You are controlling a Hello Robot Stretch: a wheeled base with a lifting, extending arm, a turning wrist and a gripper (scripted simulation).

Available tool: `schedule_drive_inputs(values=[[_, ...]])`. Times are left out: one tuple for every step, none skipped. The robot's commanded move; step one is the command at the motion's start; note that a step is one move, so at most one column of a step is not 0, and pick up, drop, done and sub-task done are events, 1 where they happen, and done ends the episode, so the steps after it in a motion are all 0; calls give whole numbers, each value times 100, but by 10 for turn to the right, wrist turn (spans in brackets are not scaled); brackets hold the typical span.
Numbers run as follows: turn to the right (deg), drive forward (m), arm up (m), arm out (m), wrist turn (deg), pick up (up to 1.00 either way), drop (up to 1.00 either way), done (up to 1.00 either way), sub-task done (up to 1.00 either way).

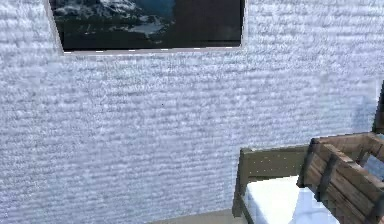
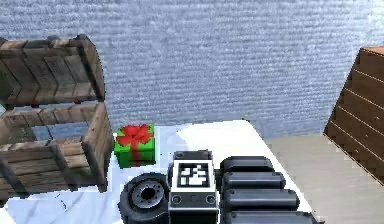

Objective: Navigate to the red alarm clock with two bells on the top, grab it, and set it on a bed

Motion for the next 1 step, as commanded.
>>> schedule_drive_inputs(values=[[450,0,0,0,0,0,0,0,0]])
